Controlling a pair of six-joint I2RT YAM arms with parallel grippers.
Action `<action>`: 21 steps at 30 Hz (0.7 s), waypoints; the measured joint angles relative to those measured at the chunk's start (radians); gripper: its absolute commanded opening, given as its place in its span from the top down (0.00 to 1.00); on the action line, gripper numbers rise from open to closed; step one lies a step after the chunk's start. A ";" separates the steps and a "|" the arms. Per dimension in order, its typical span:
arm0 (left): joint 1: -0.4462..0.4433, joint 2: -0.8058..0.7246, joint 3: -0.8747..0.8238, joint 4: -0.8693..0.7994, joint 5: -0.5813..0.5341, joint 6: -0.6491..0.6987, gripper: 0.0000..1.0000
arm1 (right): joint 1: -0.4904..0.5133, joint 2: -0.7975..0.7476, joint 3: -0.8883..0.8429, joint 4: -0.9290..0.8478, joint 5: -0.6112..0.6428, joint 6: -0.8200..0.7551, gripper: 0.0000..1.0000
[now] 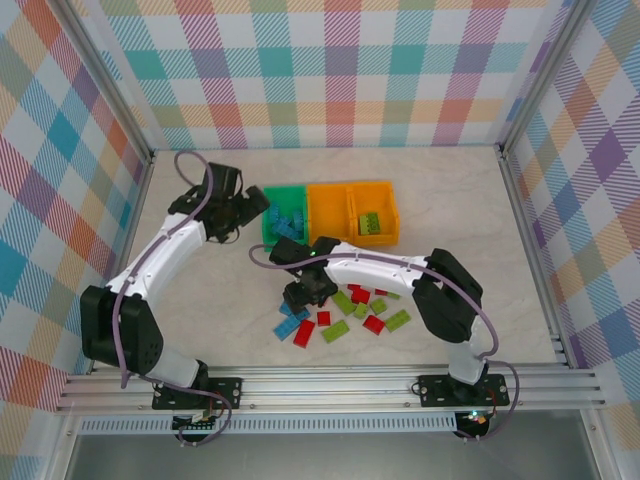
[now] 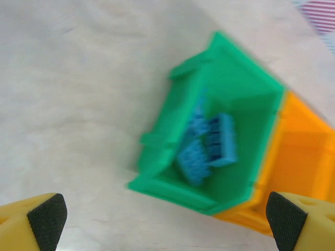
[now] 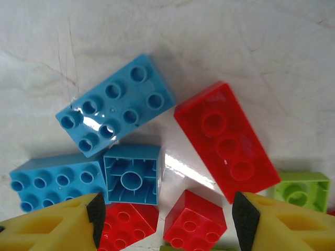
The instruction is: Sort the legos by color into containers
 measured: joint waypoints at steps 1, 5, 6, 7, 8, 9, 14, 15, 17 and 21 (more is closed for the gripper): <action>0.016 -0.015 -0.043 -0.002 0.001 -0.010 0.00 | 0.006 0.008 0.001 -0.004 -0.002 -0.002 0.34; 0.063 -0.084 -0.166 -0.014 0.000 -0.036 0.00 | 0.019 0.021 0.004 -0.013 -0.006 -0.005 0.34; 0.069 -0.101 -0.181 -0.019 0.001 -0.041 0.00 | 0.020 0.024 0.008 -0.015 -0.008 -0.005 0.34; 0.073 -0.117 -0.193 -0.024 0.001 -0.046 0.00 | 0.021 0.029 0.014 -0.015 -0.011 -0.007 0.34; 0.077 -0.134 -0.204 -0.025 0.001 -0.048 0.00 | 0.023 0.035 0.019 -0.015 -0.013 -0.007 0.34; 0.080 -0.150 -0.212 -0.025 0.001 -0.050 0.00 | 0.025 0.041 0.023 -0.014 -0.016 -0.007 0.34; 0.083 -0.196 -0.251 -0.025 0.001 -0.060 0.00 | 0.037 0.066 0.027 -0.015 -0.023 -0.013 0.34; 0.084 -0.200 -0.256 -0.026 0.001 -0.063 0.00 | 0.038 0.072 0.029 -0.016 -0.025 -0.017 0.34; 0.084 -0.202 -0.260 -0.026 0.001 -0.069 0.00 | 0.039 0.084 0.036 -0.017 -0.025 -0.024 0.34; 0.085 -0.207 -0.263 -0.026 0.001 -0.072 0.00 | 0.039 0.096 0.053 -0.029 -0.025 -0.030 0.37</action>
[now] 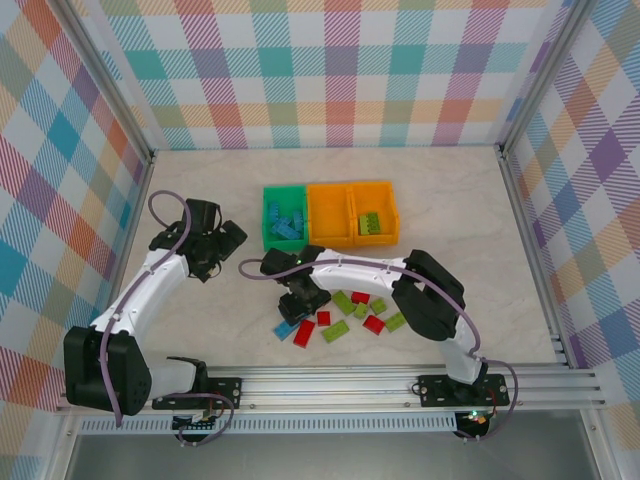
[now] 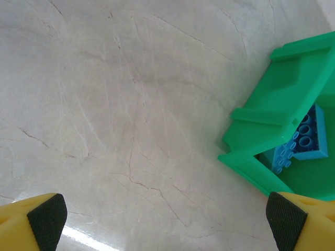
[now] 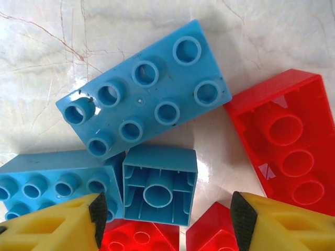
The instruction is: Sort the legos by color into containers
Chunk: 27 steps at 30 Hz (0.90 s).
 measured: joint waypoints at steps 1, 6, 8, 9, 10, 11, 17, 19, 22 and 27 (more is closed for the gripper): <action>0.001 -0.001 0.000 0.000 0.000 0.000 0.00 | 0.000 0.003 0.006 -0.002 0.000 0.000 0.38; 0.002 -0.009 -0.006 0.000 0.000 -0.001 0.00 | 0.000 0.014 0.019 -0.006 0.002 0.000 0.42; 0.002 -0.010 -0.013 0.000 0.000 -0.003 0.00 | 0.000 0.014 0.019 -0.006 0.004 0.000 0.44; 0.003 -0.010 -0.014 0.000 0.000 -0.003 0.00 | 0.000 0.014 0.019 -0.006 0.005 0.000 0.45; 0.003 -0.010 -0.015 0.000 0.000 -0.003 0.00 | 0.000 0.014 0.019 -0.005 0.005 0.000 0.46; 0.003 -0.010 -0.016 0.001 0.000 -0.003 0.00 | 0.000 0.015 0.019 -0.006 0.005 0.000 0.47; 0.003 -0.010 -0.021 0.001 0.000 -0.004 0.00 | -0.002 0.015 0.021 -0.013 0.008 0.000 0.49; 0.003 -0.010 -0.021 0.001 0.000 -0.004 0.00 | -0.007 0.015 0.021 -0.013 0.008 0.000 0.50; 0.004 -0.010 -0.021 0.001 0.000 -0.004 0.00 | -0.010 0.015 0.021 -0.013 0.008 0.000 0.50; 0.005 -0.010 -0.021 0.001 0.000 -0.004 0.00 | -0.028 0.015 0.019 -0.012 0.008 0.000 0.50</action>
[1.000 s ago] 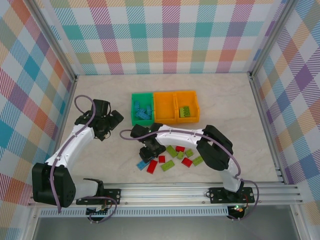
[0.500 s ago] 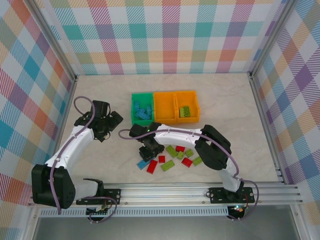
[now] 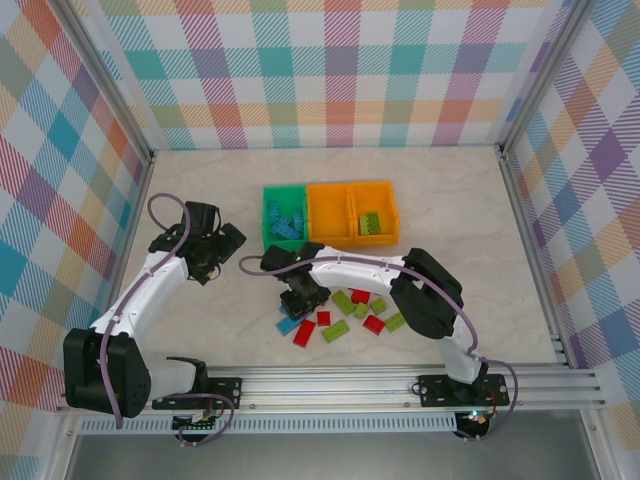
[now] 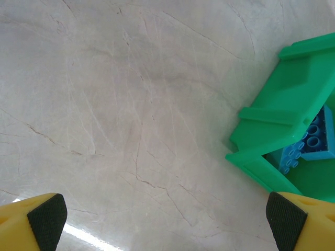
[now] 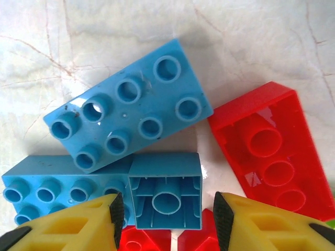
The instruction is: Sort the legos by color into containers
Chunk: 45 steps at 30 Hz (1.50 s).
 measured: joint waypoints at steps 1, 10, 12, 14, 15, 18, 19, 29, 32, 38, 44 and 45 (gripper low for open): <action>0.000 0.000 -0.001 0.000 0.000 0.000 0.00 | -0.004 0.000 -0.001 0.000 0.000 0.000 0.50; 0.002 -0.013 -0.051 0.003 0.015 0.000 0.00 | -0.013 -0.005 -0.007 0.000 0.000 0.001 0.50; 0.003 -0.021 -0.064 0.003 0.015 0.000 0.00 | -0.013 -0.007 -0.008 0.001 0.000 0.001 0.49; 0.003 -0.032 -0.076 0.003 0.016 0.000 0.00 | -0.014 -0.008 -0.009 0.001 0.000 0.003 0.46; 0.003 -0.038 -0.082 0.003 0.019 0.000 0.00 | -0.014 -0.009 -0.009 0.001 0.000 0.003 0.44; 0.003 -0.050 -0.095 0.004 0.024 0.000 0.00 | -0.018 -0.011 -0.009 0.000 0.002 0.007 0.37; 0.003 -0.052 -0.100 0.004 0.026 0.000 0.00 | -0.018 -0.011 -0.009 0.000 0.005 0.008 0.36; 0.003 -0.058 -0.125 0.005 0.034 0.000 0.00 | -0.060 -0.052 -0.009 0.000 0.050 -0.032 0.35; 0.003 -0.058 -0.125 0.009 0.035 0.000 0.00 | -0.072 -0.064 -0.009 0.005 0.052 -0.092 0.32; 0.003 -0.058 -0.125 0.021 0.041 0.000 0.00 | -0.079 -0.064 -0.039 0.022 0.051 -0.218 0.39; 0.003 -0.058 -0.125 0.027 0.041 0.000 0.00 | -0.116 -0.063 -0.040 0.031 0.040 -0.273 0.38; 0.003 -0.057 -0.125 0.027 0.041 0.000 0.00 | -0.121 -0.063 -0.040 0.031 0.036 -0.282 0.38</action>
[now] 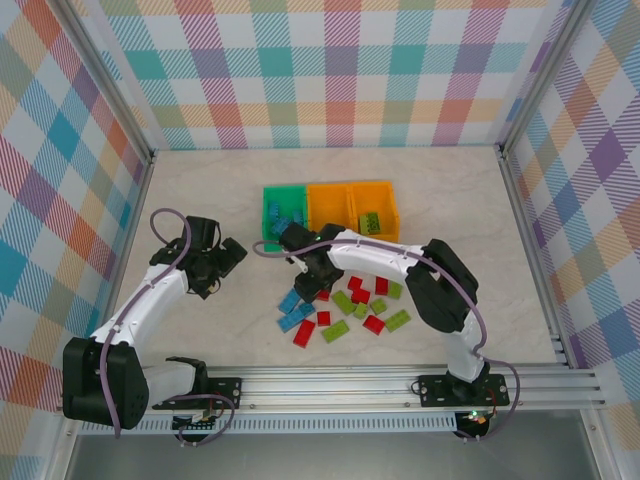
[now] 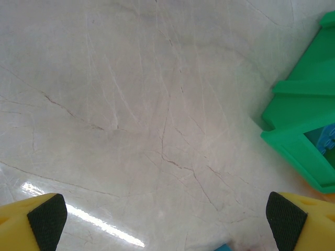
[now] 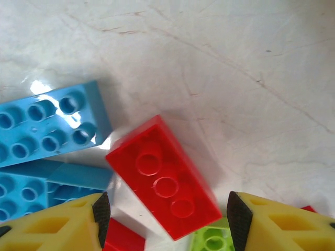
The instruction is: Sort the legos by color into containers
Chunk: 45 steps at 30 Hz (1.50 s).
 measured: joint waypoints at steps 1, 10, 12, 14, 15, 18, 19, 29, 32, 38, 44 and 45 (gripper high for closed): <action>0.000 0.001 0.000 0.000 0.000 0.000 0.00 | -0.007 0.002 0.000 0.000 -0.003 -0.008 0.38; 0.000 0.016 0.000 0.000 0.000 0.000 0.00 | -0.014 0.031 -0.024 0.016 -0.072 -0.076 0.33; 0.000 0.021 0.000 0.002 0.000 0.000 0.00 | -0.014 0.031 -0.030 0.017 -0.079 -0.089 0.35; 0.000 0.027 0.000 0.003 0.000 0.000 0.00 | -0.014 0.031 -0.030 0.018 -0.082 -0.100 0.38; 0.000 0.032 0.000 0.004 0.000 0.000 0.00 | -0.014 0.033 -0.030 0.018 -0.082 -0.105 0.41; 0.000 0.036 0.000 0.004 0.000 0.000 0.00 | -0.018 0.052 -0.022 0.017 -0.081 -0.115 0.51; 0.000 0.036 0.000 0.004 0.000 0.000 0.00 | -0.019 0.058 -0.020 0.017 -0.081 -0.113 0.54; 0.000 0.047 0.000 0.007 0.000 0.000 0.00 | -0.063 0.064 0.013 0.004 -0.087 -0.089 0.72; 0.000 0.055 0.001 0.007 0.000 0.000 0.00 | -0.094 0.043 0.026 0.003 -0.105 -0.063 0.72; -0.006 0.080 0.018 -0.018 -0.011 0.012 0.00 | -0.195 0.015 0.203 -0.037 -0.109 0.018 0.76; -0.097 0.091 0.040 -0.035 -0.040 0.040 0.01 | -0.314 0.096 0.483 -0.124 -0.079 0.107 0.74; -0.117 0.091 0.040 -0.034 -0.039 0.046 0.01 | -0.330 0.121 0.519 -0.140 -0.074 0.116 0.74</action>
